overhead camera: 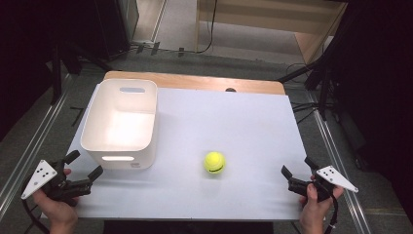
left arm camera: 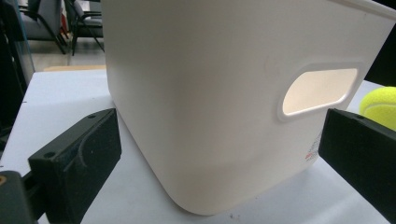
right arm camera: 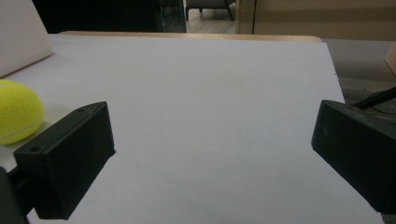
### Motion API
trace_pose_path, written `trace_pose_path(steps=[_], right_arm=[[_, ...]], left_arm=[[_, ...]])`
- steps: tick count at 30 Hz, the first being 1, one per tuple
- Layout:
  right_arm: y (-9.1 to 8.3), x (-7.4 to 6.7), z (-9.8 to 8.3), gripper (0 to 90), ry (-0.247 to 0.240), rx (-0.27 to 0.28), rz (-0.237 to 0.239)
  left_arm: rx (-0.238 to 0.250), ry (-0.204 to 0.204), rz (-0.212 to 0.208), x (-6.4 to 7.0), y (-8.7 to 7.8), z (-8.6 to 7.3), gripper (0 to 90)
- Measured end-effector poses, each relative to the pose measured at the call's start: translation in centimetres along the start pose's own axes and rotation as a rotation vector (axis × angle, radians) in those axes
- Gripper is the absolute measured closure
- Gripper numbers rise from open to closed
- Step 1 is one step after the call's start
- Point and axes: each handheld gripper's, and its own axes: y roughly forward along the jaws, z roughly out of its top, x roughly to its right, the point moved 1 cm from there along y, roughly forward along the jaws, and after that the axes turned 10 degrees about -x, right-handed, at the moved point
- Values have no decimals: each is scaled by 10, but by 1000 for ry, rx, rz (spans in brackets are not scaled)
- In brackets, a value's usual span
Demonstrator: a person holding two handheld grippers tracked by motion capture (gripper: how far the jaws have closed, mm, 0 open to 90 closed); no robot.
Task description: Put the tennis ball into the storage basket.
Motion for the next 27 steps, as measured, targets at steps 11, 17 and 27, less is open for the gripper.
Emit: trace_pose_path(steps=[11,17,27], right_arm=[[2,-12,8,0,-62,-34,33],[6,-24,17,0,-123,-66,82],[11,-40,32,0,-184,-143,150]], left_arm=[[-3,7,4,0,0,0,0],[-5,16,5,1,0,0,0],[-8,21,10,2,1,0,0]])
